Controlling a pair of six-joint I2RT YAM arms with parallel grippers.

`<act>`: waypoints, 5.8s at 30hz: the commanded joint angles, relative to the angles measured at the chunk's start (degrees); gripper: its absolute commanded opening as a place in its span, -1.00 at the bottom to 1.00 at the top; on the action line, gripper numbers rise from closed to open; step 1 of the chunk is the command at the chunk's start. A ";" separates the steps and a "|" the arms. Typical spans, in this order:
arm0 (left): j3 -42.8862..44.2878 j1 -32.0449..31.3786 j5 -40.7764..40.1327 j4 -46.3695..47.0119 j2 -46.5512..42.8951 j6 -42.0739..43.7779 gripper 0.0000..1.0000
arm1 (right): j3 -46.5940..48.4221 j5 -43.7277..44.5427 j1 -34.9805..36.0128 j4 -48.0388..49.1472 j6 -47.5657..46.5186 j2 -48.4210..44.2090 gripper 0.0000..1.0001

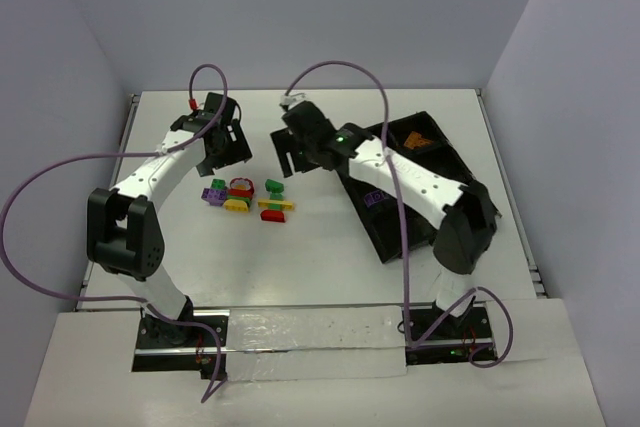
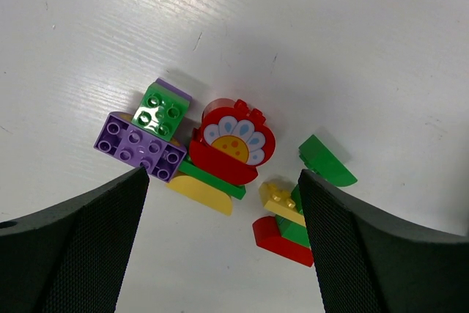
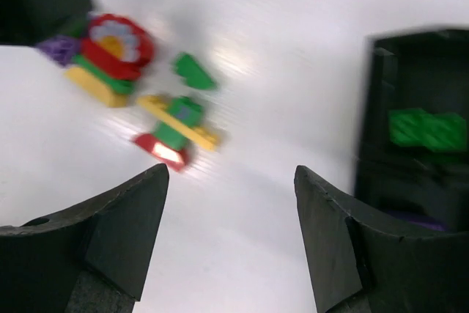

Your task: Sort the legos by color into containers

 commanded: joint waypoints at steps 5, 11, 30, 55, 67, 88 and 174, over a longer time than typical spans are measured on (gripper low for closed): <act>1.82 1.72 -5.66 -5.04 -3.84 -4.29 0.82 | 13.04 -4.86 3.56 -5.47 -0.35 14.98 0.54; 0.93 4.06 -7.86 -4.98 -7.22 -6.63 0.80 | 23.29 -4.53 3.46 -7.30 0.18 26.16 0.54; -0.59 4.52 -6.28 -2.79 -10.86 -8.71 0.78 | 29.36 -9.29 1.02 -2.51 -3.48 39.26 0.35; -1.56 4.52 -1.27 1.13 -12.12 -9.39 0.78 | 9.24 -0.20 -9.57 9.58 3.69 13.04 -1.00; -1.06 3.45 6.45 1.15 -8.07 -4.72 0.80 | -1.58 4.28 -19.40 9.72 3.88 8.94 -0.96; -1.95 0.92 8.46 1.40 -4.98 -2.79 0.81 | 0.11 4.17 -14.36 7.68 -1.35 5.68 0.11; -19.39 3.50 14.39 2.80 -17.08 -4.04 0.59 | -2.09 -15.67 2.69 8.32 -19.29 15.39 -1.00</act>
